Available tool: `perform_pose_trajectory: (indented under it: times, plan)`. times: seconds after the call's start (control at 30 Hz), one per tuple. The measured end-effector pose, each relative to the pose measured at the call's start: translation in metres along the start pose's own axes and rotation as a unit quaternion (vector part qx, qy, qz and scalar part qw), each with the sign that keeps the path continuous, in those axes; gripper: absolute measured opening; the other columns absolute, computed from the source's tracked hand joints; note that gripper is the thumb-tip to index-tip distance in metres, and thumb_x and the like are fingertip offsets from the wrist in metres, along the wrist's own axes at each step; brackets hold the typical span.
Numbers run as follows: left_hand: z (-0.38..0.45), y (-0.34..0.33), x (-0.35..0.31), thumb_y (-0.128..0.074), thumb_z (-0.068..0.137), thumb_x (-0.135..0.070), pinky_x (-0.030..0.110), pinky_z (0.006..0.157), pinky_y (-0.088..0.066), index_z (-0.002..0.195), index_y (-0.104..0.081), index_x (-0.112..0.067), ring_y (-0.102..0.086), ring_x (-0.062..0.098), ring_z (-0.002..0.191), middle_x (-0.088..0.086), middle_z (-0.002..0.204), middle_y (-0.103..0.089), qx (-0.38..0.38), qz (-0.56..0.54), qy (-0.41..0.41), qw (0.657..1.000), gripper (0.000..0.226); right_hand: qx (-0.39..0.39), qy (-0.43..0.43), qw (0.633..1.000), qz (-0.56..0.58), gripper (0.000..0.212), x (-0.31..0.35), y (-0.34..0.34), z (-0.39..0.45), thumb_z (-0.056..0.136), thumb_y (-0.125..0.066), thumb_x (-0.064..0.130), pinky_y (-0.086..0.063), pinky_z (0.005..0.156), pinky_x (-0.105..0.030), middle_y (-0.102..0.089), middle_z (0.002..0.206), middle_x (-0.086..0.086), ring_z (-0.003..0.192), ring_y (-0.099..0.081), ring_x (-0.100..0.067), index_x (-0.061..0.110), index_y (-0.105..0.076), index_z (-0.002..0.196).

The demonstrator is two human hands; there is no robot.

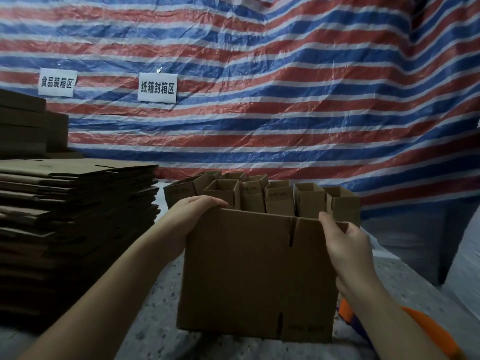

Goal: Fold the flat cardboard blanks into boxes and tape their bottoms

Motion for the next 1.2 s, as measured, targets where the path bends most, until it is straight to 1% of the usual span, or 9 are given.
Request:
perform_pose_trajectory:
  times: [0.2, 0.4, 0.5, 0.57, 0.7, 0.8, 0.9, 1.03, 1.2]
  plan:
    - [-0.003, 0.002, -0.001, -0.066, 0.087, -0.030, 0.034, 0.068, -0.060, 0.090, -0.081, -0.026, -0.074, 0.019, 0.078, 0.010, 0.090, -0.077, -0.020, 0.006, 0.007, 1.000, 0.015, 0.009, 0.027, 1.000, 0.013, 0.030, 0.006, -0.001, 0.000, 0.094, -0.065, 0.042, -0.054, 0.044, -0.025, -0.070, 0.061, 0.004, 0.056, -0.070, -0.011, 0.015, -0.065, 0.081]
    - [-0.003, 0.007, -0.002, -0.064, 0.088, -0.026, 0.030, 0.057, -0.059, 0.083, -0.081, -0.026, -0.074, 0.017, 0.071, 0.007, 0.084, -0.077, -0.058, 0.002, 0.006, 0.998, 0.018, 0.006, 0.012, 1.000, 0.001, 0.033, 0.003, -0.005, -0.005, 0.093, -0.065, 0.045, -0.061, 0.061, -0.039, -0.072, 0.071, -0.005, 0.067, -0.072, -0.021, 0.013, -0.065, 0.084]
    - [-0.001, 0.005, 0.001, -0.066, 0.087, -0.026, 0.040, 0.082, -0.059, 0.096, -0.080, -0.019, -0.072, 0.028, 0.095, 0.013, 0.103, -0.075, -0.051, 0.009, 0.059, 0.997, 0.019, 0.006, 0.001, 1.000, -0.006, 0.036, 0.002, -0.007, -0.006, 0.092, -0.064, 0.046, -0.060, 0.078, -0.054, -0.073, 0.089, -0.018, 0.083, -0.073, -0.033, 0.009, -0.066, 0.091]
    - [-0.004, 0.003, -0.001, -0.073, 0.075, -0.025, 0.047, 0.098, -0.052, 0.117, -0.071, -0.009, -0.065, 0.034, 0.113, 0.017, 0.120, -0.069, -0.037, 0.022, 0.097, 0.994, 0.044, 0.009, -0.006, 1.000, -0.007, 0.040, 0.002, -0.007, -0.005, 0.092, -0.064, 0.046, -0.058, 0.082, -0.057, -0.072, 0.087, -0.019, 0.089, -0.071, -0.038, 0.006, -0.066, 0.095]
    - [-0.008, -0.002, -0.007, -0.076, 0.038, -0.034, 0.046, 0.099, -0.051, 0.126, -0.064, -0.005, -0.063, 0.033, 0.115, 0.016, 0.123, -0.067, 0.001, 0.009, 0.106, 0.994, 0.093, 0.026, -0.019, 0.999, 0.007, 0.038, 0.001, -0.009, -0.005, 0.093, -0.062, 0.044, -0.056, 0.087, -0.057, -0.065, 0.084, -0.012, 0.090, -0.070, -0.036, 0.007, -0.063, 0.097]
    - [-0.007, -0.003, -0.007, -0.067, 0.053, -0.026, 0.034, 0.077, -0.059, 0.123, -0.066, -0.006, -0.070, 0.023, 0.093, 0.011, 0.108, -0.070, 0.003, 0.014, 0.097, 0.995, 0.073, 0.031, -0.027, 0.999, 0.019, 0.035, 0.000, -0.010, -0.005, 0.093, -0.060, 0.042, -0.055, 0.088, -0.052, -0.062, 0.083, -0.012, 0.086, -0.066, -0.033, 0.006, -0.062, 0.096]
    - [-0.009, -0.006, -0.011, -0.059, 0.082, -0.012, 0.022, 0.049, -0.054, 0.103, -0.074, -0.015, -0.071, 0.013, 0.064, 0.007, 0.088, -0.073, 0.007, 0.000, 0.088, 0.996, 0.026, 0.036, -0.028, 0.999, 0.027, 0.027, 0.001, -0.009, -0.002, 0.093, -0.059, 0.039, -0.053, 0.076, -0.042, -0.061, 0.063, 0.001, 0.074, -0.061, -0.022, 0.015, -0.062, 0.082]
    - [-0.013, -0.009, -0.014, -0.045, 0.098, -0.004, 0.015, 0.040, -0.047, 0.103, -0.068, -0.014, -0.064, 0.001, 0.047, 0.003, 0.075, -0.070, 0.008, 0.016, 0.054, 0.998, 0.025, 0.073, -0.026, 0.996, 0.034, 0.027, 0.003, -0.011, -0.001, 0.094, -0.056, 0.037, -0.042, 0.065, -0.034, -0.053, 0.061, 0.001, 0.066, -0.054, -0.017, 0.017, -0.057, 0.075]
    - [-0.014, -0.012, -0.015, -0.040, 0.098, -0.006, 0.019, 0.044, -0.051, 0.106, -0.072, -0.026, -0.071, 0.008, 0.058, -0.005, 0.066, -0.074, -0.060, -0.040, 0.050, 0.996, 0.038, 0.152, 0.006, 0.987, 0.049, 0.028, 0.012, -0.021, -0.005, 0.096, -0.047, 0.033, -0.042, 0.073, -0.039, -0.053, 0.074, -0.009, 0.075, -0.054, -0.023, 0.012, -0.059, 0.082]
Point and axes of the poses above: each hand's wrist, its own z-axis towards the middle knuckle, its own y-axis out of the back of the hand, x = y × z, the point moved 8 cm from there along z, towards the middle knuckle
